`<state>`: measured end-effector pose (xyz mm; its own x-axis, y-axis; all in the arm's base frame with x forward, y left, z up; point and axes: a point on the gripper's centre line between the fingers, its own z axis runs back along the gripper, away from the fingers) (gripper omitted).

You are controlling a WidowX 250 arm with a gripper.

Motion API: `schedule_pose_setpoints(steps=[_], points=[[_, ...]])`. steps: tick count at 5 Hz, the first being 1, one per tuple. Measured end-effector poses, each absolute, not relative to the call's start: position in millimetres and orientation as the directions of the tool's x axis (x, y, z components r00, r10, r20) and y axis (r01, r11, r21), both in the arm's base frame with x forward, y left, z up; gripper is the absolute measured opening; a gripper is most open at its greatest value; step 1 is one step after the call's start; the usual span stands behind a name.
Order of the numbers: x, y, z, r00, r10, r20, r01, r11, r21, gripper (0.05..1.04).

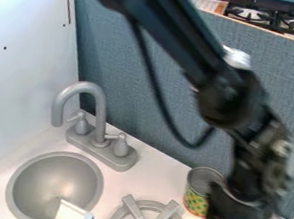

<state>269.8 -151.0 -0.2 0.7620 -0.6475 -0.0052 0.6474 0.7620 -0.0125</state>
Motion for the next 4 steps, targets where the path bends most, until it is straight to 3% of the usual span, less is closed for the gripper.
schedule_pose_setpoints(steps=[2, 4], points=[[251, -76, -22, 0.881, -0.467, -0.073, 0.47, 0.882, 0.035, 0.54], [255, -52, -37, 0.98, -0.181, 0.087, 0.168, 0.977, 0.131, 0.54]])
